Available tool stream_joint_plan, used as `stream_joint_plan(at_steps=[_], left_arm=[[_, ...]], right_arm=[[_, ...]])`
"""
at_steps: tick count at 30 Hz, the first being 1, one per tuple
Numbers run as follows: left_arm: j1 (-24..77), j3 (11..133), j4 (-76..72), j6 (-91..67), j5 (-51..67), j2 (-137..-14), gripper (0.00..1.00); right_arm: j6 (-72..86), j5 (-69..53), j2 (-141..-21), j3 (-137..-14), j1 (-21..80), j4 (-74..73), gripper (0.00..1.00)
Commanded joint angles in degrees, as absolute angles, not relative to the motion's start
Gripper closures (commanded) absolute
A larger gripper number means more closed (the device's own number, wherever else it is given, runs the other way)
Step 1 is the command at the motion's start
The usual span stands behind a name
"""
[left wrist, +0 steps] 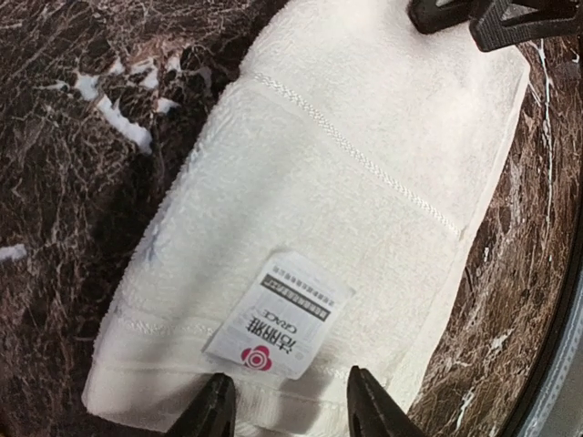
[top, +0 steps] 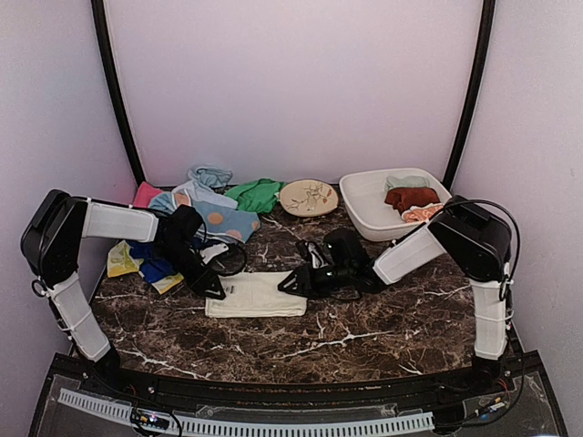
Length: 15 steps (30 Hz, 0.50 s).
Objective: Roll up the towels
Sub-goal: Rotate the towel at the center of the board.
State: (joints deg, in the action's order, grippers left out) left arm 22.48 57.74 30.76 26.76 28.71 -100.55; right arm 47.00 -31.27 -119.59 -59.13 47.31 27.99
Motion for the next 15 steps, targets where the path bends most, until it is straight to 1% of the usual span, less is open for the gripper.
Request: stream_joint_plan(at_steps=[1, 5, 8, 10, 12, 15], left_arm=[[23.50, 57.70, 27.79, 26.72, 26.35, -102.65, 0.56], [25.26, 60.45, 26.62, 27.25, 24.44, -103.98, 0.58], [26.01, 64.87, 27.82, 28.61, 24.39, -106.36, 0.59], [26.60, 68.14, 29.81, 29.89, 24.08, -107.66, 0.59], [26.86, 70.17, 31.63, 31.36, 24.07, -107.82, 0.57], [26.86, 70.49, 31.75, 32.97, 22.67, -105.47, 0.51]], right_arm=[[50.36, -26.80, -115.54, -51.40, 47.87, 29.76, 0.63], [52.48, -23.61, -109.73, -43.32, 49.64, 32.22, 0.64], [53.65, -21.29, -105.44, -38.99, 51.78, 31.87, 0.64], [52.86, -20.38, -102.86, -38.70, 52.96, 28.09, 0.64], [50.23, -19.43, -99.58, -39.54, 52.83, 24.33, 0.63], [45.71, -20.52, -97.73, -44.61, 50.56, 18.41, 0.62]])
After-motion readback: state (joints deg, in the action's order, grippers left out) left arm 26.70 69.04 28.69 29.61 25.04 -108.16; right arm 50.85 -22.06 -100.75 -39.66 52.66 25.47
